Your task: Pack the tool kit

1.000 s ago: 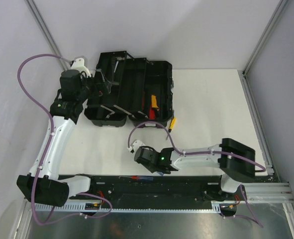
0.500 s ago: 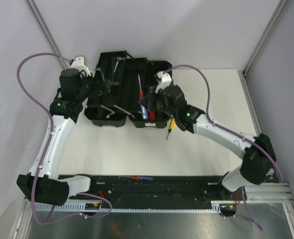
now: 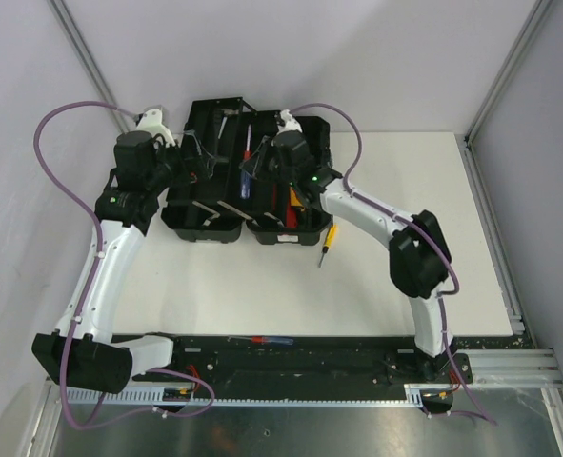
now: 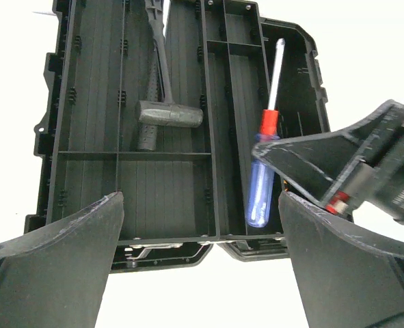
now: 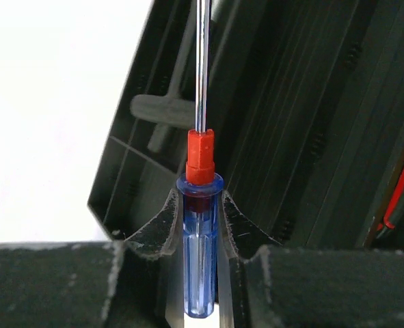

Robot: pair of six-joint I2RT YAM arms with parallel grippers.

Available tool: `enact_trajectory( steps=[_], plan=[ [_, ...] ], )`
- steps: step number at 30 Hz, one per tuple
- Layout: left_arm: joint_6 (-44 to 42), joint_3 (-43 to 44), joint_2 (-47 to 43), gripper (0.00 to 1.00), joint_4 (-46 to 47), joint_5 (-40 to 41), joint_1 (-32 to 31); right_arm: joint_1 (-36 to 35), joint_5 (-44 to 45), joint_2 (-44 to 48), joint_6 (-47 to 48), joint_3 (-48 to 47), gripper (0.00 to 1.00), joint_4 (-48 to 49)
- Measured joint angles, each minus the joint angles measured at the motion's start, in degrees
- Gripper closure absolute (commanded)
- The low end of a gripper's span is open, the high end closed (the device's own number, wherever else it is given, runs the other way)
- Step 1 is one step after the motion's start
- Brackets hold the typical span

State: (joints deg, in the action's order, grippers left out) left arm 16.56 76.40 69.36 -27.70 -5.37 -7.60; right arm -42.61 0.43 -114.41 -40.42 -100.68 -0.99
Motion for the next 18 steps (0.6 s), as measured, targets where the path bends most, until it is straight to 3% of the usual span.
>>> enact_trajectory(
  steps=[9,16,18],
  plan=[
    [0.0,0.0,0.0,0.01,-0.5,-0.8,0.0,-0.3,2.8,-10.8,-3.6,-11.3,0.89,-8.5],
    [0.0,0.0,0.0,0.01,-1.0,-0.9,0.0,-0.5,4.7,-13.0,-4.2,-12.8,0.52,-11.2],
    [0.0,0.0,0.0,0.01,-1.0,-0.9,0.0,-0.8,5.1,-13.0,-4.0,-13.3,0.45,-11.3]
  ],
)
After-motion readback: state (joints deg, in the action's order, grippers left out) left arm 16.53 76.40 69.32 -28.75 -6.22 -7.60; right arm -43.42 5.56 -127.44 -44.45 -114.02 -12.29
